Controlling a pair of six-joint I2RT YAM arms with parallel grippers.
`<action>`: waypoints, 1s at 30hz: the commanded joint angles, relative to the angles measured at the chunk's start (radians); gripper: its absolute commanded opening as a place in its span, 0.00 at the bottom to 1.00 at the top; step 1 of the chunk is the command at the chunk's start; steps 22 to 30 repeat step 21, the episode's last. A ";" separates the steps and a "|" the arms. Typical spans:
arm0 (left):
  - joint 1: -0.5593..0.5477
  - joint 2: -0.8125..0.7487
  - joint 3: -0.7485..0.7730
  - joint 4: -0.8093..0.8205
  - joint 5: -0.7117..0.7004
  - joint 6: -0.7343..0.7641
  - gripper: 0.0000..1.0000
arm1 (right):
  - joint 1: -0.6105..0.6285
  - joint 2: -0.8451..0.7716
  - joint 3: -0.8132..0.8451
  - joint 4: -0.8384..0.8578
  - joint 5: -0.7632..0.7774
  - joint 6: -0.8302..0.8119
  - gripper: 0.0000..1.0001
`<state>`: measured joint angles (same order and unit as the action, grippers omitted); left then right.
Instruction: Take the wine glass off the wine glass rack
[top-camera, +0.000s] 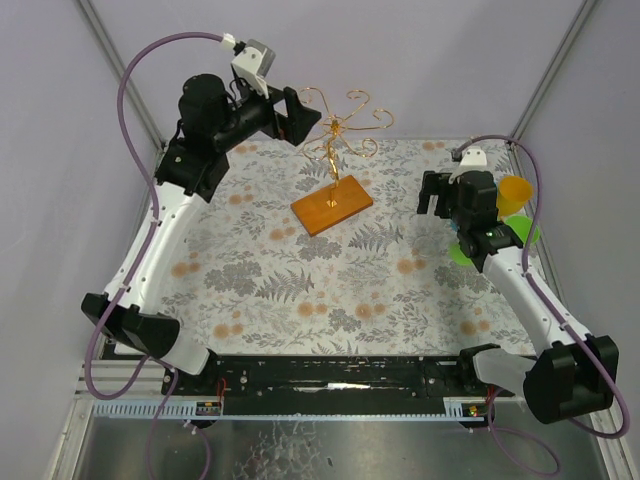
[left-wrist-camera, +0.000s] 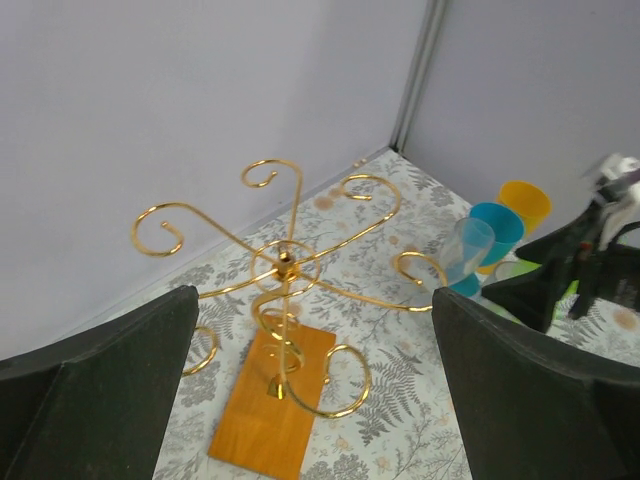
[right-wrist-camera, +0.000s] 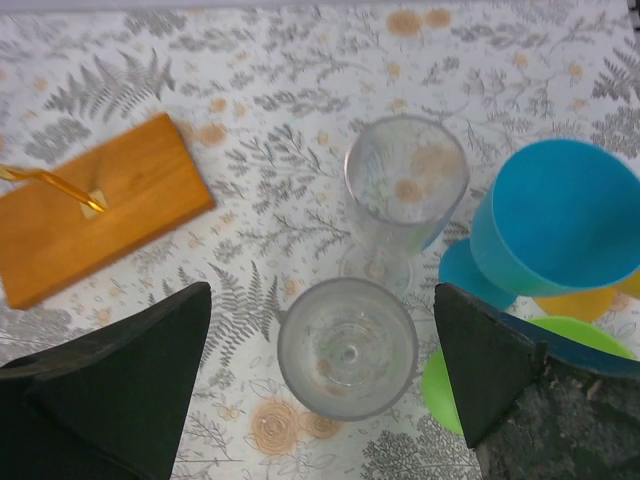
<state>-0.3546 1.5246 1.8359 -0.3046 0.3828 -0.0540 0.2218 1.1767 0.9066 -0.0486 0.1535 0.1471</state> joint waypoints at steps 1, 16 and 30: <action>0.042 -0.051 -0.031 0.061 -0.026 -0.021 1.00 | 0.008 -0.043 0.092 -0.014 -0.021 0.033 0.99; 0.183 -0.216 -0.371 0.161 -0.099 -0.080 1.00 | 0.008 -0.096 0.040 -0.042 0.121 0.026 0.99; 0.198 -0.287 -0.513 0.197 -0.114 -0.069 1.00 | 0.008 -0.110 0.033 -0.052 0.136 0.020 0.99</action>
